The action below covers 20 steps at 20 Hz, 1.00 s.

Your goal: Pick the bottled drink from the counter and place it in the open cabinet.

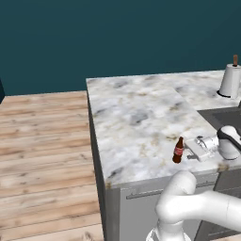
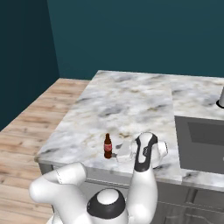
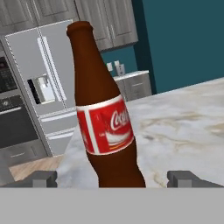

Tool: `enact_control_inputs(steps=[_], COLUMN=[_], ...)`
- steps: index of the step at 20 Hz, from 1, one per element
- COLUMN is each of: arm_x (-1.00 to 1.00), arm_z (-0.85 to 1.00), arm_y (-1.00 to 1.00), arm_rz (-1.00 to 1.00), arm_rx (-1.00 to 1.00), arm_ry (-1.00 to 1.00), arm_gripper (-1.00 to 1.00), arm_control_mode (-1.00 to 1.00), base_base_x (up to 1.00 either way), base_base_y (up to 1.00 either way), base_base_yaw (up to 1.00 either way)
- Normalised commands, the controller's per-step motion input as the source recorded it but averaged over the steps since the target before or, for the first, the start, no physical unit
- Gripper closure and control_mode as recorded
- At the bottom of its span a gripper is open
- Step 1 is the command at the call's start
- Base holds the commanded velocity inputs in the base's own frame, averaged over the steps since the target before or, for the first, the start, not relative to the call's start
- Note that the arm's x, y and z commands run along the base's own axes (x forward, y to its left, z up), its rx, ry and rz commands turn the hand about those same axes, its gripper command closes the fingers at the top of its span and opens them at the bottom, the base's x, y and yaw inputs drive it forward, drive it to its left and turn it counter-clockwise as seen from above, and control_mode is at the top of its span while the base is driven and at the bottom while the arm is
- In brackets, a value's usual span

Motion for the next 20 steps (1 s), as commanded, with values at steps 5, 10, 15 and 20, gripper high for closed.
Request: enact_control_inputs(steps=[5, 10, 15, 20], arm_x=[0.0, -0.01, -0.01, -0.01], arm_z=[0.0, 0.0, 0.0, 0.0], arm_y=[0.17, 0.13, 0.18, 0.17], arm_rz=[0.0, 0.0, 0.0, 0.0], arm_rx=[0.04, 0.04, 0.03, 0.02], arm_ry=[0.0, 0.0, 0.0, 0.0], arm_gripper=[-1.0, -1.0, -1.0, -1.0], arm_control_mode=[-1.0, -1.0, -1.0, -1.0], base_base_x=[0.0, 0.0, 0.0, 0.0], base_base_y=[0.0, 0.0, 0.0, 0.0], base_base_yaw=[0.0, 0.0, 0.0, 0.0])
